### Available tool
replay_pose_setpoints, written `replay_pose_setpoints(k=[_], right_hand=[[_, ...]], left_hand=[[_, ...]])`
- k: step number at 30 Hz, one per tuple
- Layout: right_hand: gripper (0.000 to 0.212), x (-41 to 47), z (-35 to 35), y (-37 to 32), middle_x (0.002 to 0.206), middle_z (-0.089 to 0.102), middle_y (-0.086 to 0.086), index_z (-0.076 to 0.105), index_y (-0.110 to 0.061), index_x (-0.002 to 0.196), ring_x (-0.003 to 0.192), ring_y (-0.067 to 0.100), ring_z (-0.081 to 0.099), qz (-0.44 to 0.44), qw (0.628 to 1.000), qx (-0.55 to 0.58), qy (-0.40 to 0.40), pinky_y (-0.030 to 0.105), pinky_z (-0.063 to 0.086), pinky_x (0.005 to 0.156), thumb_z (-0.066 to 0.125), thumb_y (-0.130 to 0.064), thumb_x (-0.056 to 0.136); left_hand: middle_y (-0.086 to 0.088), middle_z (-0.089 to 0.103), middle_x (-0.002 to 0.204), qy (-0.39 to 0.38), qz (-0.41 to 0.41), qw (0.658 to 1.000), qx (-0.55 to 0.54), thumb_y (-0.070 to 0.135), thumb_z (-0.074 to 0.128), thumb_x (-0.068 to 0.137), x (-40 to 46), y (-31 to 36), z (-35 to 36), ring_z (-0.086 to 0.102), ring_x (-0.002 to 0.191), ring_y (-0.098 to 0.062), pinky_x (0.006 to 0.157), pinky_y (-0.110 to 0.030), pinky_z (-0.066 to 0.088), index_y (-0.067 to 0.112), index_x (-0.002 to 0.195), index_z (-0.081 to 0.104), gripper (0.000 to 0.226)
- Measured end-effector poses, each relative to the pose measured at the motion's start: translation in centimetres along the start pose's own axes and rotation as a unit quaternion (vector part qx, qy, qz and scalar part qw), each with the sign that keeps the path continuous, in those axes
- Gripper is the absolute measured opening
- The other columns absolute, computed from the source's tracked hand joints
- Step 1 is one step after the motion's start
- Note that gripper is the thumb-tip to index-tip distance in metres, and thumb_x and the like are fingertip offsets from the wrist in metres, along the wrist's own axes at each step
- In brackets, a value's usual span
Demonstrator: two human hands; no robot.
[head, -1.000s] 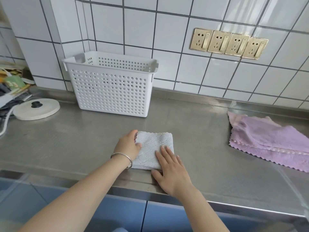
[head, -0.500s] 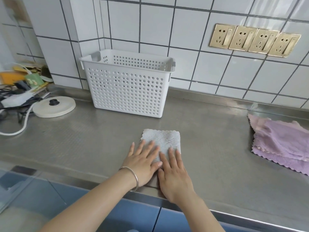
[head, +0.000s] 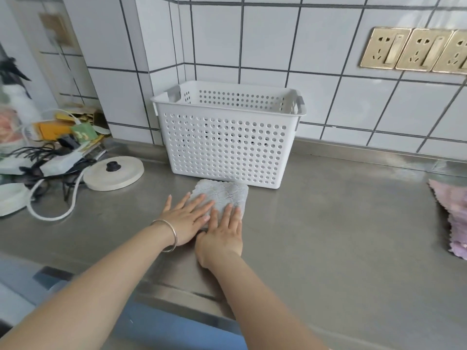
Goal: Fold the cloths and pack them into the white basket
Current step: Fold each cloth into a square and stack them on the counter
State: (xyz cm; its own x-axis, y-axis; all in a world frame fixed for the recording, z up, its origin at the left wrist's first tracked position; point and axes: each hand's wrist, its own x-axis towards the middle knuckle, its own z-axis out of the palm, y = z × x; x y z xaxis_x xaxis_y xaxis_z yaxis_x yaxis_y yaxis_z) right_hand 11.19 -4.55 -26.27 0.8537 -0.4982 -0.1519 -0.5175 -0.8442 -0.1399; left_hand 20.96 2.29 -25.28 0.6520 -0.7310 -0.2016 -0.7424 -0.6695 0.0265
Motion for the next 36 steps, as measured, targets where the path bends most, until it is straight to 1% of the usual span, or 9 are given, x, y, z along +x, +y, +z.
replay_pose_setpoints(k=[8,12,15,18,22,26,31,34,36], right_hand=[[0.062,0.4,-0.4,0.4,0.155,-0.016,0.016,-0.007,-0.014,0.149,0.141,0.033,-0.021,-0.033,0.998,0.05,-0.011,0.04,-0.006,0.117,0.02,-0.032,0.097],[0.051,-1.5,-3.4,2.3,0.141,0.039,0.014,0.035,-0.006,0.138,0.131,0.032,0.032,-0.116,0.972,0.194,0.061,0.038,0.032,0.104,0.043,-0.019,0.09],[0.043,-4.6,-5.8,8.5,0.113,0.059,0.012,0.055,-0.007,0.117,0.099,0.033,0.052,-0.144,0.945,0.179,0.233,0.037,0.044,0.076,0.058,-0.01,0.075],[0.04,-8.0,-6.5,19.7,0.091,0.065,0.007,0.064,-0.014,0.105,0.083,0.03,0.06,-0.057,0.944,0.086,0.313,0.032,0.047,0.065,0.064,-0.012,0.065],[0.033,-12.6,-6.4,32.8,0.092,0.066,0.006,0.069,-0.014,0.1,0.088,0.032,0.061,0.119,0.939,0.043,0.321,0.034,0.049,0.07,0.06,-0.008,0.068],[0.028,-14.8,-7.0,41.1,0.085,0.065,0.004,0.069,-0.014,0.087,0.08,0.032,0.061,0.236,0.914,0.027,0.329,0.035,0.048,0.059,0.063,-0.007,0.061],[0.027,-15.0,-5.6,47.3,0.08,0.065,-0.006,0.07,-0.025,0.079,0.073,0.023,0.062,0.23,0.906,-0.039,0.355,0.027,0.048,0.053,0.063,-0.017,0.054],[0.018,-13.6,-4.9,48.4,0.08,0.064,-0.007,0.067,-0.025,0.076,0.07,0.022,0.059,0.217,0.9,-0.032,0.377,0.029,0.048,0.053,0.059,-0.023,0.061],[0.008,-12.9,-5.0,49.1,0.076,0.062,-0.005,0.065,-0.023,0.069,0.065,0.023,0.057,0.22,0.889,-0.036,0.399,0.031,0.046,0.05,0.062,-0.02,0.062]], left_hand=[[0.014,-0.01,0.157,-0.03,-0.035,0.999,-0.009,0.044,0.012,0.098,-0.3,0.5,-0.6,-0.013,0.145,-0.019,0.114,-0.056,-0.011,0.045,0.144,0.0,0.048],[0.006,0.026,0.153,0.032,-0.028,0.999,0.028,0.036,0.024,0.088,-0.8,3.5,-4.0,0.019,0.142,-0.023,0.116,-0.052,0.01,0.036,0.138,0.034,0.051],[0.002,0.053,0.135,0.148,0.087,0.978,-0.118,0.032,0.036,0.085,-1.0,9.0,-5.5,0.05,0.122,-0.022,0.102,-0.038,0.04,0.032,0.128,0.048,0.045],[0.004,0.061,0.126,0.161,0.179,0.956,-0.169,0.032,0.051,0.089,-0.8,18.4,-5.8,0.054,0.119,-0.018,0.098,-0.028,0.039,0.027,0.127,0.053,0.038],[0.005,0.066,0.117,0.102,0.277,0.939,-0.178,0.046,0.045,0.083,1.3,29.7,-4.0,0.058,0.113,-0.017,0.095,-0.028,0.044,0.027,0.122,0.057,0.046],[0.002,0.063,0.117,0.183,0.347,0.91,-0.134,0.031,0.053,0.087,3.7,38.8,-3.7,0.058,0.11,-0.023,0.088,-0.031,0.047,0.028,0.117,0.06,0.031],[0.014,0.07,0.08,0.23,0.399,0.879,-0.126,0.035,0.074,0.056,6.2,46.9,-1.8,0.067,0.074,-0.016,0.059,-0.021,0.052,0.032,0.08,0.07,0.025],[0.016,0.067,0.072,0.237,0.395,0.879,-0.122,0.06,0.057,0.056,7.3,49.3,-1.4,0.064,0.067,-0.01,0.052,-0.022,0.05,0.035,0.075,0.066,0.032],[0.013,0.063,0.065,0.248,0.383,0.882,-0.114,0.055,0.045,0.055,8.0,50.1,-1.4,0.064,0.06,-0.012,0.047,-0.024,0.046,0.034,0.071,0.064,0.032]])
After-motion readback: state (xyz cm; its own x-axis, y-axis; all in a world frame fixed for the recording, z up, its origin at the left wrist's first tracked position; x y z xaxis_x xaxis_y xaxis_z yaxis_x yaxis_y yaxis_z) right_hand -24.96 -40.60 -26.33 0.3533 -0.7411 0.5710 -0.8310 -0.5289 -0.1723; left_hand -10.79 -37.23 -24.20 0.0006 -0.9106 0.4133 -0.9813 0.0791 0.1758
